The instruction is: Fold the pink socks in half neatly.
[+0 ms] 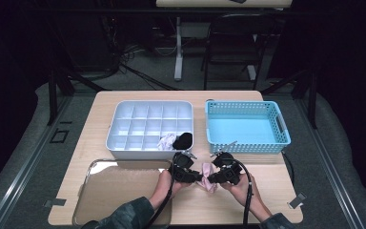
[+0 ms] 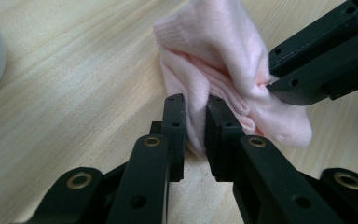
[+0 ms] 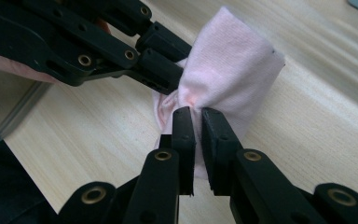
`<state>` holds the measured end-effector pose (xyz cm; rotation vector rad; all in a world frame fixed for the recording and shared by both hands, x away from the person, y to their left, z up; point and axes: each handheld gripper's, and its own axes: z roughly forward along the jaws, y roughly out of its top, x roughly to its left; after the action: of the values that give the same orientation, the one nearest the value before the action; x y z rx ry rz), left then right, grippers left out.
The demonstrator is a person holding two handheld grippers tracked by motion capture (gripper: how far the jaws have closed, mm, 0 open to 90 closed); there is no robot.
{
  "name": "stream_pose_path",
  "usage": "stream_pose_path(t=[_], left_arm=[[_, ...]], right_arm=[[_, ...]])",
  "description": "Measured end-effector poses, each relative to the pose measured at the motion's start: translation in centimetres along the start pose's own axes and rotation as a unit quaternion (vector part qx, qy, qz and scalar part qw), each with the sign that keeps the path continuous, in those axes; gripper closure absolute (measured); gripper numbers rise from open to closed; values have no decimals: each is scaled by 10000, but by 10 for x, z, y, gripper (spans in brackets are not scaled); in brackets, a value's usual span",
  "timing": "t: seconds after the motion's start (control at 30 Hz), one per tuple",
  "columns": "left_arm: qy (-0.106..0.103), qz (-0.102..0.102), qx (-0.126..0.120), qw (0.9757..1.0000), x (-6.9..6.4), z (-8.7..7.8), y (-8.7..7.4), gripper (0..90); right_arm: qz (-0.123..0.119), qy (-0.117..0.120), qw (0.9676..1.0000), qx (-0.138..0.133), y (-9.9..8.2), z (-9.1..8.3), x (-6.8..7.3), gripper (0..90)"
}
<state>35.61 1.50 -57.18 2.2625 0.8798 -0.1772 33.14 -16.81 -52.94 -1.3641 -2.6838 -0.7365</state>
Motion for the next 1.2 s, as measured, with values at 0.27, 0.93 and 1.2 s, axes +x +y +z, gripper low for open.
stream_pose_path(t=[0.27, 0.93, 1.2], left_arm=[[22, -149, -180, 9997, 4, -18, 7, 578], [-90, -214, 81, 9997, 2, 9, 24, 510], [-180, 146, 207, 9995, -2, 13, 24, 629]], right_arm=[[-112, -78, 9998, 111, 0, 5, 1, 825], [119, -157, 9996, 202, -4, 9, 4, 708], [258, -90, 9996, 3, -17, -19, -17, 530]])
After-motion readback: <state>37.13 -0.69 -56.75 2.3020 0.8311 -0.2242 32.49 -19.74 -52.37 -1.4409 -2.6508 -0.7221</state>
